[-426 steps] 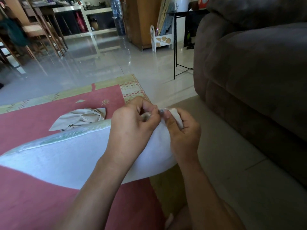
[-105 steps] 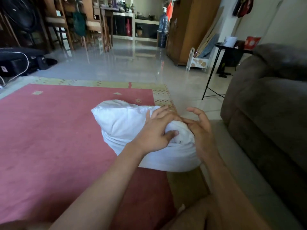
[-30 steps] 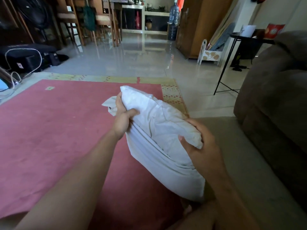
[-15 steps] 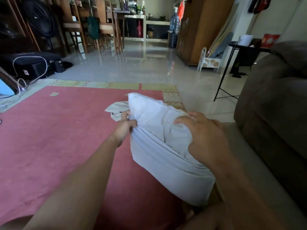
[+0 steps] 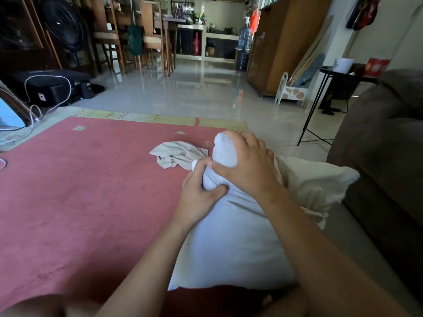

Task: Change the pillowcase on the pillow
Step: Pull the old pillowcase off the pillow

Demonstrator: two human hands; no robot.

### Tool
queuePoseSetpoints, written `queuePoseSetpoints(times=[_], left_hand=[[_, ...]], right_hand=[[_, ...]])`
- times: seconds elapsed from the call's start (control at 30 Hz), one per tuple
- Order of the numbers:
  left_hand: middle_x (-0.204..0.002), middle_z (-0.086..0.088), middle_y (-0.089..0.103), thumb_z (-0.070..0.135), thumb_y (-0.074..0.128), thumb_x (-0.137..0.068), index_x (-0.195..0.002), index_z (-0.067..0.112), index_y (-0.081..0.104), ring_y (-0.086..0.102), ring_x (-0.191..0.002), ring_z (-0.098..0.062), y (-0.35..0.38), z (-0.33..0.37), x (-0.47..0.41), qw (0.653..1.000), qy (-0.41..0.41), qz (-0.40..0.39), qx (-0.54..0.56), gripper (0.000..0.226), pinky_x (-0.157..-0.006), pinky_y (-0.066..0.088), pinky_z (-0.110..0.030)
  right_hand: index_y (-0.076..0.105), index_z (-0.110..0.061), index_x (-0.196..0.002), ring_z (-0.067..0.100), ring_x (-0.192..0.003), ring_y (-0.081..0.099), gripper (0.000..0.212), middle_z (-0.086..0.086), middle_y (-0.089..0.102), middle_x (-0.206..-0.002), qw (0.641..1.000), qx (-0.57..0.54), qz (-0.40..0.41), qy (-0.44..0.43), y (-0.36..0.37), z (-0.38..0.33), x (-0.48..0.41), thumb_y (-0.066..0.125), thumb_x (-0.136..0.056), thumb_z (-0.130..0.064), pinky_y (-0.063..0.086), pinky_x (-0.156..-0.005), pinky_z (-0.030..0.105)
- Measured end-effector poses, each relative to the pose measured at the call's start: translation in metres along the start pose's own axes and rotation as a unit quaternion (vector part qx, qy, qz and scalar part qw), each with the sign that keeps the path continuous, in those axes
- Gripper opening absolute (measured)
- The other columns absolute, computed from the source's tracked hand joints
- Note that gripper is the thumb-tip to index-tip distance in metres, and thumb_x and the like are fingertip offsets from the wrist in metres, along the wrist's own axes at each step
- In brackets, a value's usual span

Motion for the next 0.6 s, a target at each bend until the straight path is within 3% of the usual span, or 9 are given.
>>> queuePoseSetpoints(times=[0.07, 0.17, 0.2, 0.27, 0.33, 0.37, 0.47, 0.6], left_hand=[[-0.115, 0.005, 0.055, 0.026, 0.066, -0.076, -0.117, 0.040, 0.057, 0.048, -0.120, -0.013, -0.006, -0.003, 0.001, 0.999, -0.021, 0.011, -0.046, 0.044, -0.101, 0.043, -0.028], [-0.115, 0.006, 0.043, 0.019, 0.064, -0.090, -0.114, 0.046, 0.060, 0.036, -0.125, -0.008, -0.016, -0.004, 0.001, 0.998, -0.022, 0.002, -0.067, 0.036, -0.095, 0.031, -0.005], [-0.113, 0.007, 0.046, 0.019, 0.063, -0.092, -0.113, 0.043, 0.062, 0.038, -0.123, -0.009, -0.019, -0.003, 0.001, 0.997, -0.006, -0.003, -0.076, 0.032, -0.094, 0.033, -0.009], [-0.108, 0.005, 0.061, 0.027, 0.060, -0.095, -0.113, 0.033, 0.063, 0.051, -0.113, -0.016, -0.023, -0.004, 0.001, 0.998, 0.013, -0.026, -0.062, 0.018, -0.090, 0.043, -0.028], [-0.105, -0.002, 0.067, 0.035, 0.058, -0.097, -0.114, 0.024, 0.061, 0.058, -0.103, -0.032, -0.025, -0.009, 0.004, 0.999, 0.013, -0.041, -0.021, 0.021, -0.088, 0.048, -0.048], [-0.105, -0.005, 0.068, 0.036, 0.058, -0.097, -0.114, 0.023, 0.060, 0.060, -0.097, -0.035, -0.025, -0.011, 0.005, 0.999, 0.015, -0.035, -0.004, 0.022, -0.087, 0.050, -0.052], [-0.096, -0.003, 0.067, 0.030, 0.059, -0.096, -0.109, 0.022, 0.060, 0.058, -0.084, -0.030, -0.023, -0.018, 0.010, 0.999, 0.019, -0.011, 0.045, 0.016, -0.081, 0.049, -0.047], [-0.102, -0.001, 0.069, 0.029, 0.059, -0.097, -0.108, 0.025, 0.063, 0.063, -0.093, -0.019, -0.020, -0.031, 0.022, 0.996, -0.003, 0.027, 0.084, 0.012, -0.086, 0.050, -0.048]], right_hand=[[0.054, -0.033, -0.118, 0.026, -0.109, 0.055, 0.064, -0.006, 0.060, -0.118, 1.000, -0.005, -0.019, -0.001, 0.002, -0.001, -0.005, 0.064, -0.069, -0.072, 0.041, -0.088, 0.039], [0.051, -0.021, -0.087, 0.026, -0.081, 0.059, 0.048, -0.005, 0.063, -0.082, 0.999, -0.045, -0.024, -0.012, 0.001, -0.006, -0.007, 0.071, -0.068, -0.060, 0.046, -0.069, 0.034], [0.049, -0.019, -0.083, 0.025, -0.075, 0.057, 0.047, -0.004, 0.059, -0.074, 0.998, -0.053, -0.024, -0.011, 0.001, -0.008, -0.005, 0.072, -0.068, -0.058, 0.044, -0.066, 0.034], [0.047, -0.021, -0.079, 0.023, -0.070, 0.054, 0.046, -0.004, 0.054, -0.068, 0.997, -0.064, -0.029, -0.005, 0.001, -0.012, -0.002, 0.071, -0.067, -0.057, 0.040, -0.063, 0.033], [0.048, -0.023, -0.079, 0.022, -0.070, 0.054, 0.045, -0.005, 0.055, -0.069, 0.996, -0.083, -0.035, 0.010, 0.001, -0.013, 0.000, 0.067, -0.062, -0.061, 0.042, -0.064, 0.033], [0.050, -0.024, -0.079, 0.021, -0.071, 0.055, 0.045, -0.005, 0.056, -0.070, 0.995, -0.089, -0.037, 0.015, 0.000, -0.013, 0.000, 0.064, -0.060, -0.062, 0.043, -0.065, 0.033], [0.050, -0.028, -0.076, 0.020, -0.071, 0.054, 0.041, -0.007, 0.055, -0.068, 0.995, -0.091, -0.024, 0.032, -0.001, -0.012, 0.005, 0.067, -0.060, -0.062, 0.040, -0.063, 0.031], [0.053, -0.027, -0.080, 0.024, -0.080, 0.058, 0.037, -0.007, 0.059, -0.074, 0.994, -0.070, 0.030, 0.079, -0.002, -0.007, 0.007, 0.071, -0.066, -0.056, 0.041, -0.067, 0.031]])
Point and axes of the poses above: each hand's wrist, its own x-axis away from the middle knuckle, its own y-axis out of the palm, z = x × y, the point moved 5 cm from there along -x, towards the middle knuckle
